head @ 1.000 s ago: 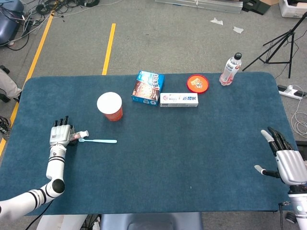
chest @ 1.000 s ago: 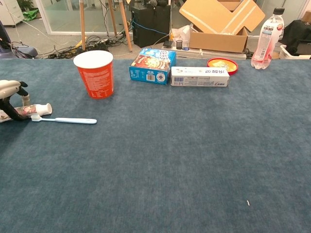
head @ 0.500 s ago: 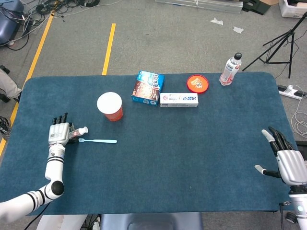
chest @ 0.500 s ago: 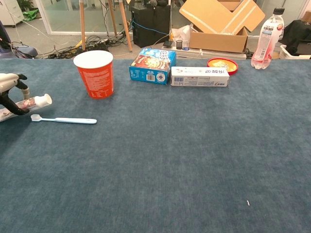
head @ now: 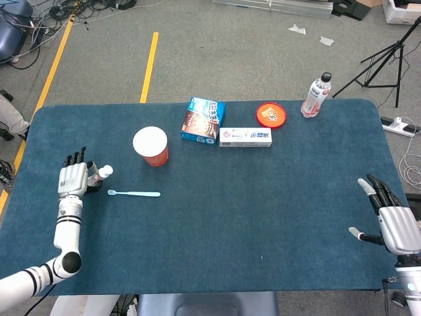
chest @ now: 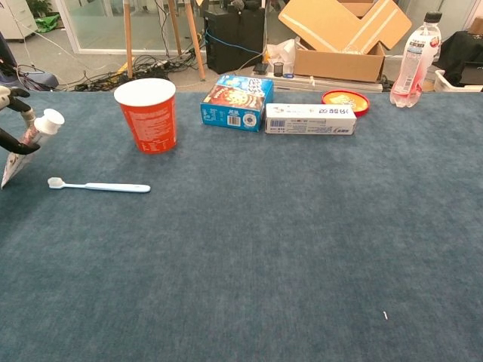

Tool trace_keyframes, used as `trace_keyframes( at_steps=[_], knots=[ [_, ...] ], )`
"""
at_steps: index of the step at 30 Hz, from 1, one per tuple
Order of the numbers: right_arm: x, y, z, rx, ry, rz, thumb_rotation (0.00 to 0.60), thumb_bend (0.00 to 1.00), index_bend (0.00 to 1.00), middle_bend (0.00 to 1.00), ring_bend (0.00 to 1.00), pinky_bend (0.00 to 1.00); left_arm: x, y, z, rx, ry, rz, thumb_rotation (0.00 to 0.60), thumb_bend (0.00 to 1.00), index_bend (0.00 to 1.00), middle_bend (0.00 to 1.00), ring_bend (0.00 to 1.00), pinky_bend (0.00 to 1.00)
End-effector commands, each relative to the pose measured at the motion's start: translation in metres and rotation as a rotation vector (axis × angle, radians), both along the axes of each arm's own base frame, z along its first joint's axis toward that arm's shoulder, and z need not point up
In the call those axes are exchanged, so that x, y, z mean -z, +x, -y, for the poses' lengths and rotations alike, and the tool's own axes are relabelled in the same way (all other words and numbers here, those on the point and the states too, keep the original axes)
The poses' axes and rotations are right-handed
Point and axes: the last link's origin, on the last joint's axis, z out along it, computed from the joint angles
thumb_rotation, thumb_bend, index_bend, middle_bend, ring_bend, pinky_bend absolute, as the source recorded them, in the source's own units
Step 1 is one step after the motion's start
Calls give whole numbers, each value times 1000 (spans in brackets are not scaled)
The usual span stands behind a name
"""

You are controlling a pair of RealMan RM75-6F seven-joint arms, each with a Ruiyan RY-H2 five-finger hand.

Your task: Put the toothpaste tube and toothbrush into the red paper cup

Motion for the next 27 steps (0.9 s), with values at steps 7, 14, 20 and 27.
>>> trace_keyframes(
  at_steps=[7,14,20,27],
  knots=[
    [0,0,0,-2,1,0,600,0,0,0,0,235,-25,12,-3,40,155,198,600,360,625,0,0,0],
    [0,1,-1,-4,1,2,600,0,0,0,0,235,-29,31,-6,99,175,231,600,363,634,0,0,0],
    [-3,1,-2,-8,-6,8,600,0,0,0,0,235,-32,51,-9,145,182,241,600,363,637,0,0,0],
    [-5,2,-3,-12,-8,12,600,0,0,0,0,235,-43,80,-11,190,198,273,600,370,637,0,0,0]
  ],
)
